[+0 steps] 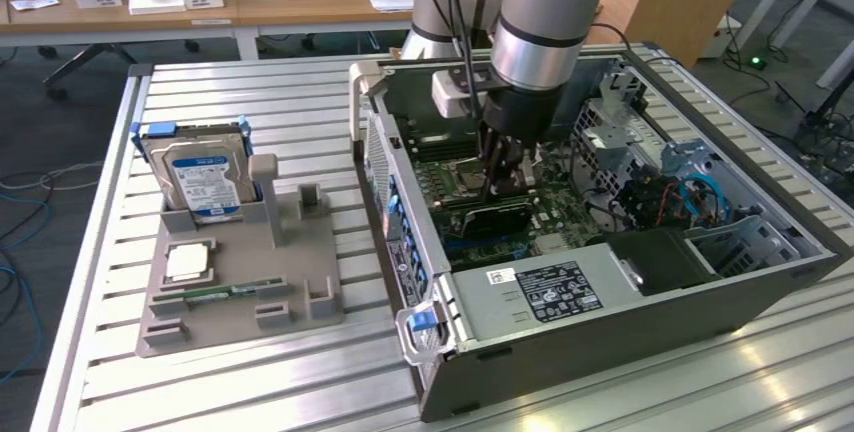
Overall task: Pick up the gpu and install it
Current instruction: 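Press down on the gpu until it lock into place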
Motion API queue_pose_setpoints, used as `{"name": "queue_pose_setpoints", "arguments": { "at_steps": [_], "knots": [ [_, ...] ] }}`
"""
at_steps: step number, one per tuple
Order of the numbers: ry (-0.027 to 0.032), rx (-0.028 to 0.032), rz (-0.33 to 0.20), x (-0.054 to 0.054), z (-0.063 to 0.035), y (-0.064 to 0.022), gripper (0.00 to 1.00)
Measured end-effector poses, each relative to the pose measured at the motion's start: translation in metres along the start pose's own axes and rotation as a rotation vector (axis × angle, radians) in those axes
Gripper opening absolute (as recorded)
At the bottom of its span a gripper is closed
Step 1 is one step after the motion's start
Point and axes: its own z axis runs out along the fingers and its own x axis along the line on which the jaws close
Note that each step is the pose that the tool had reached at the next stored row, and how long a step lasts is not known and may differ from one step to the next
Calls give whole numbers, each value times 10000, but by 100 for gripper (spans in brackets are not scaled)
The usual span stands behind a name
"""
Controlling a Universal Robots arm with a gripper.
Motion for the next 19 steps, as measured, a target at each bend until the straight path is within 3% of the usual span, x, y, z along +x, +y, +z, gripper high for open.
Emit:
{"name": "queue_pose_setpoints", "arguments": {
  "at_steps": [19],
  "knots": [
    [2, -1, 0, -16, 31, 20, 11]
  ]
}}
